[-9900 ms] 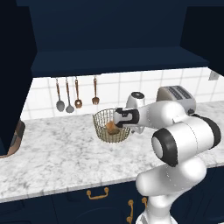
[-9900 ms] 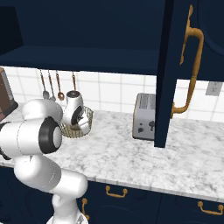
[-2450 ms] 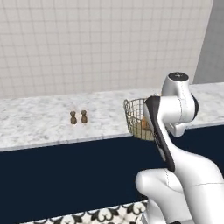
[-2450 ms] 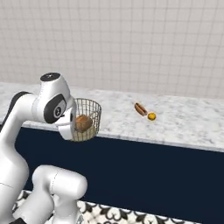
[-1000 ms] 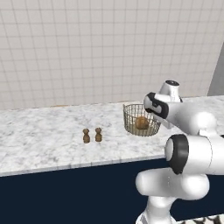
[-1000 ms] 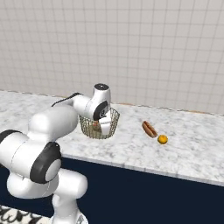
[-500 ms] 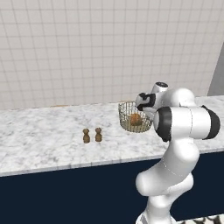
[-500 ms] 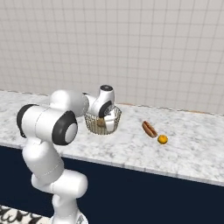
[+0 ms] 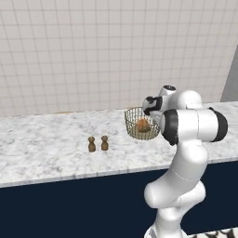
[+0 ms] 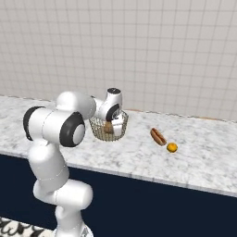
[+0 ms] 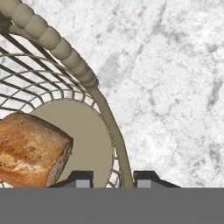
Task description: Open the cabinet, pick up the bread from the cabinet and place it in the basket. Then move the basket to the dining counter.
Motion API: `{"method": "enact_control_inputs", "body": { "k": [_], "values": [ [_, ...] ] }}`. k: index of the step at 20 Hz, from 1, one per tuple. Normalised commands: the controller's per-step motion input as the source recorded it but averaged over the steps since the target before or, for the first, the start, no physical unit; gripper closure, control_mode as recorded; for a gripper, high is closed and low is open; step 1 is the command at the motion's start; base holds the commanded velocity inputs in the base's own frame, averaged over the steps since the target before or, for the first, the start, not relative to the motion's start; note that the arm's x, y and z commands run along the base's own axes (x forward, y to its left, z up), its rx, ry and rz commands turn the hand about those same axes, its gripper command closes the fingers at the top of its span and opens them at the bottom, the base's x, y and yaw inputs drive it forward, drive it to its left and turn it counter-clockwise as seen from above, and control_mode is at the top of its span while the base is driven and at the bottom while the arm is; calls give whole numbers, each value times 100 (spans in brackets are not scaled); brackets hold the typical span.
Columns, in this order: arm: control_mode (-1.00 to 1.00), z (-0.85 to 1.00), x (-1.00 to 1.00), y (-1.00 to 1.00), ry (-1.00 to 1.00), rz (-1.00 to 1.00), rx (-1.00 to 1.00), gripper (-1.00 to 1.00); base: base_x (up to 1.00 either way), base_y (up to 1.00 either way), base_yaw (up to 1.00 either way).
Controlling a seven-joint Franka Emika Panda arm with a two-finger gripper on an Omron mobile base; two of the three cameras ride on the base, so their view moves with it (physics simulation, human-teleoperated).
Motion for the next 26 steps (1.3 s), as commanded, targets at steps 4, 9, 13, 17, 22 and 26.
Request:
{"method": "enact_control_inputs", "body": {
  "k": [4,9,13,17,22,26],
  "values": [
    [-100,56,-16,0,-2,0,0,-100,0,0,0],
    [-100,86,-76,5,1,0,-1,-100,0,0,0],
    [-100,86,-100,9,0,0,0,-100,0,0,0],
    [-100,73,-100,15,0,0,-1,-100,0,0,0],
    [-100,68,-100,35,0,0,-5,-100,0,0,0],
    [-100,60,-100,28,-5,0,-9,-100,0,0,0]
  ]
}}
